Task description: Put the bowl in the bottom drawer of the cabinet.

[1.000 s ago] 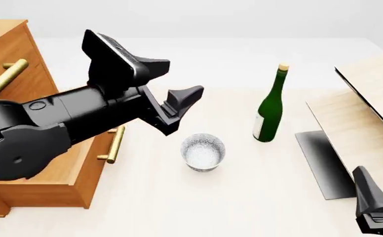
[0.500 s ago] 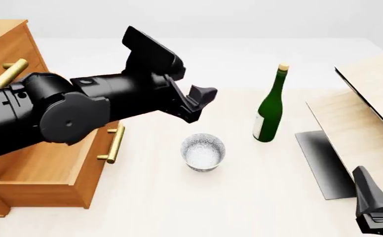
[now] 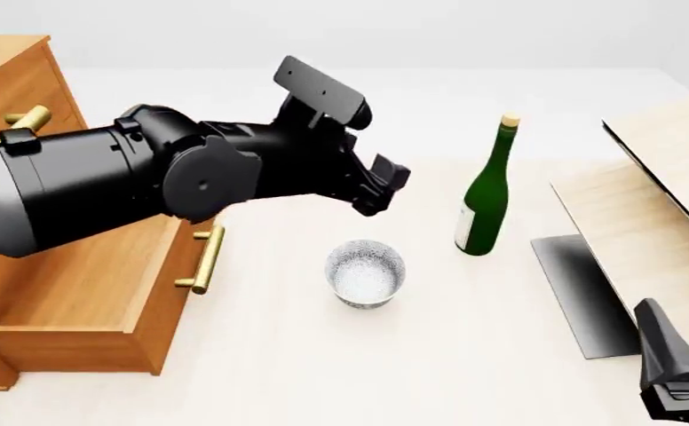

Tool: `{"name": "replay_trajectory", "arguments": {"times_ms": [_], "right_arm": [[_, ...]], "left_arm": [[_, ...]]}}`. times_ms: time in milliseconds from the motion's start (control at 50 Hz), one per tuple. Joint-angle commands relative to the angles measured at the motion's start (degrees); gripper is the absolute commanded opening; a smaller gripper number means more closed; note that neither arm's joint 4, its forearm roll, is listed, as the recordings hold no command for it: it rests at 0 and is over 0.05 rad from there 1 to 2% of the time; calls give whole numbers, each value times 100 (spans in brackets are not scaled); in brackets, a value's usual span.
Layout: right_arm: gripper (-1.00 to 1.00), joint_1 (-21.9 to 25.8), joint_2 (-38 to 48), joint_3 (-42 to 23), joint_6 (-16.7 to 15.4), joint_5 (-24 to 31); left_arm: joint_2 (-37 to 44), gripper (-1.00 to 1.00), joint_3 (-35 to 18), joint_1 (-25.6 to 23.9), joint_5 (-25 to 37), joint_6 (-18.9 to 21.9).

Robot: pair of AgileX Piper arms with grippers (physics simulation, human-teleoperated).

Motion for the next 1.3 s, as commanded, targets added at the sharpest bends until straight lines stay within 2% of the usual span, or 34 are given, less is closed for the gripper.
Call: {"name": "replay_trajectory", "arguments": {"times_ms": [20,180,300,580,680,1160,1240,1260,1300], "right_arm": [[100,0,0,0,-4,0],[100,0,0,0,0,0],[100,1,0,0,-1,0],[100,0,0,0,0,0],[100,0,0,0,0,0],[100,0,0,0,2,0],[100,0,0,0,0,0],[100,0,0,0,1,0],[100,0,0,0,2,0]], "left_arm": [[440,100,-481,81,369,-47],[710,100,-580,-10,465,-387],[907,100,-837,8,705,-477],[1186,100,-968,-51,940,-612],[1253,100,-879,-55,827,-808],[1586,100,-982,-65,923,-950],[1722,100,-1039,-8,884,-1033],[1968,100,-941,-55,709,-1295],[1976,100,-942,-53,707,-1301]]}}
